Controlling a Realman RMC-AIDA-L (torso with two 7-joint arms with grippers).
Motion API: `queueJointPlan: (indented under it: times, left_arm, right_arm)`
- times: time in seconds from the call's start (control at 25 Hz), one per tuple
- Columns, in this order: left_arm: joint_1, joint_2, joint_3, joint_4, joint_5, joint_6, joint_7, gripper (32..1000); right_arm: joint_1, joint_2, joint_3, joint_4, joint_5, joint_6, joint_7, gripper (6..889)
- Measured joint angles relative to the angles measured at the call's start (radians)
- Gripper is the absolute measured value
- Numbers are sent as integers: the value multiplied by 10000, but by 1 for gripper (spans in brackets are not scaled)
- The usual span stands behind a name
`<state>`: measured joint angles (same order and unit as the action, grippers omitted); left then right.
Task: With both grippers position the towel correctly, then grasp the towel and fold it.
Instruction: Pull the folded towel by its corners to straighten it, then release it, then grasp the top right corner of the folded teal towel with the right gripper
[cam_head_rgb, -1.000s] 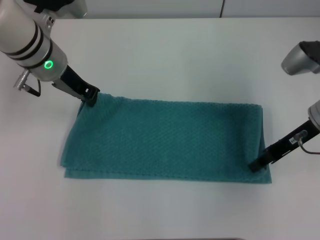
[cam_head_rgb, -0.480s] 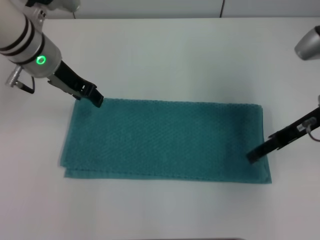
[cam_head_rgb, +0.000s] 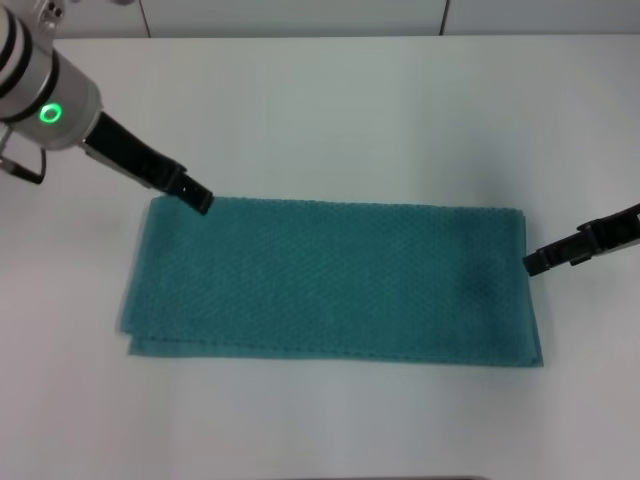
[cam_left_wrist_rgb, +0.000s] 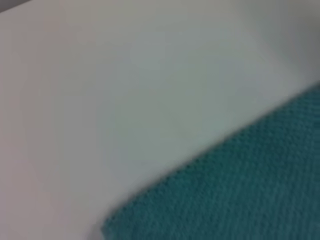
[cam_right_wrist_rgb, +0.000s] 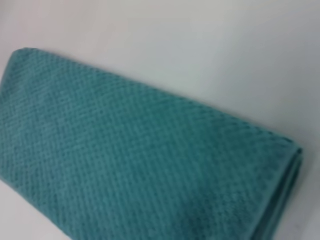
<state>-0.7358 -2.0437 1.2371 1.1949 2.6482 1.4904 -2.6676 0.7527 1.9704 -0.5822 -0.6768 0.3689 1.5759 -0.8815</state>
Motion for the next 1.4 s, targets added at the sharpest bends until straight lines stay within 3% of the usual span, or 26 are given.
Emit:
queueJointPlan:
  times: [0.04, 0.08, 0.12, 0.24, 0.36, 0.56, 0.92, 1.2, 1.4]
  left_arm:
    - [0, 0, 0, 0, 0, 0, 0, 818]
    - [137, -1, 71, 308, -75, 187, 98, 829]
    - [464, -5, 210, 847, -185, 605, 296, 841]
    - [736, 10, 264, 1286, -304, 1038, 461, 863]
    - [912, 40, 203, 1476, -318, 1382, 452, 862]
    - [1183, 56, 171, 1502, -185, 1425, 412, 862]
    - [1167, 1, 535, 1376, 132, 1174, 372, 860]
    - [1031, 1, 1015, 1095, 642, 931, 115, 859]
    - [993, 8, 1064, 1028, 671, 872, 89, 858]
  right_arm:
    - [-37, -6, 3, -12, -1, -41, 49, 854]
    - [-81, -13, 6, -39, -1, -109, 108, 856]
    - [-127, -17, 7, -73, -1, -186, 178, 856]
    - [-245, -21, 88, -126, -12, -448, 374, 855]
    - [-395, -23, 242, -130, -24, -725, 578, 855]
    - [-498, -15, 253, -75, -26, -1125, 915, 855]
    - [-353, -28, 173, 267, -146, -1641, 1297, 855]
    - [177, -17, 149, 1335, -288, -2242, 1284, 854]
    - [388, 51, -191, 1510, -298, -2309, 1340, 854]
